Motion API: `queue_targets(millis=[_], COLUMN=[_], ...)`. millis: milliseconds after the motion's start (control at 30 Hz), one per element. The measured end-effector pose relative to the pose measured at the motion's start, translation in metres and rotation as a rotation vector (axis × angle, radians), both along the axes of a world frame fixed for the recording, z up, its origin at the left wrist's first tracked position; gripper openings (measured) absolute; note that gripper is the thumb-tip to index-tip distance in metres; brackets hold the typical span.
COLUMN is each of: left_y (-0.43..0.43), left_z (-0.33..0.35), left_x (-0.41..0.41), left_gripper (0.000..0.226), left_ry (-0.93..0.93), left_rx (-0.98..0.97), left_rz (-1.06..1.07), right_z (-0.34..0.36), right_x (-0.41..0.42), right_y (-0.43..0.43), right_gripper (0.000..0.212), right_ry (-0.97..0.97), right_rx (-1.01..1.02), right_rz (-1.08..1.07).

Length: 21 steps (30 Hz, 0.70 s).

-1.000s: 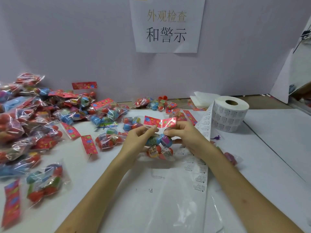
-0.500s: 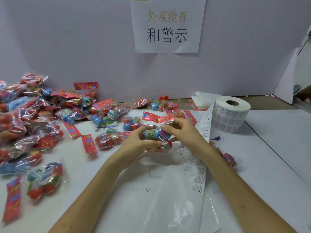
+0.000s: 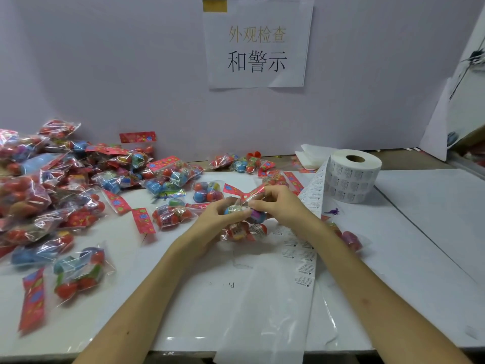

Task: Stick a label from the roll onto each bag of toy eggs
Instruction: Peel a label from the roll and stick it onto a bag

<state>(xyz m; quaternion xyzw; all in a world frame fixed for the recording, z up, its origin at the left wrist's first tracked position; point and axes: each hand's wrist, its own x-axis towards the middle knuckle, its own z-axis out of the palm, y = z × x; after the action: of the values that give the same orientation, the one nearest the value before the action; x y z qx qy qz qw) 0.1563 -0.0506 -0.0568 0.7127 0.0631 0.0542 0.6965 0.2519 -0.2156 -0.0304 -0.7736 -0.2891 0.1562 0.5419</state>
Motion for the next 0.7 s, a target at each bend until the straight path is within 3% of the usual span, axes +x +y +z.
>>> queue_targets(millis=[233, 433, 600, 700], left_y=[0.0, 0.001, 0.008, 0.011], left_z=[0.001, -0.005, -0.003, 0.0], left_x=[0.002, 0.006, 0.006, 0.005], left_gripper=[0.045, 0.018, 0.015, 0.016], left_ry=[0.025, 0.013, -0.038, -0.048], left_rx=[0.011, 0.096, 0.075, 0.089], left_rz=[0.058, 0.119, 0.137, 0.141], right_z=[0.0, 0.0, -0.001, -0.004], right_x=[0.003, 0.002, -0.001, -0.004], right_y=[-0.005, -0.005, 0.0, 0.002], right_gripper=[0.005, 0.008, 0.02, 0.009], right_ry=[-0.061, -0.129, -0.132, -0.129], right_rx=[0.0, -0.032, 0.002, 0.004], right_rz=[0.019, 0.017, -0.018, 0.004])
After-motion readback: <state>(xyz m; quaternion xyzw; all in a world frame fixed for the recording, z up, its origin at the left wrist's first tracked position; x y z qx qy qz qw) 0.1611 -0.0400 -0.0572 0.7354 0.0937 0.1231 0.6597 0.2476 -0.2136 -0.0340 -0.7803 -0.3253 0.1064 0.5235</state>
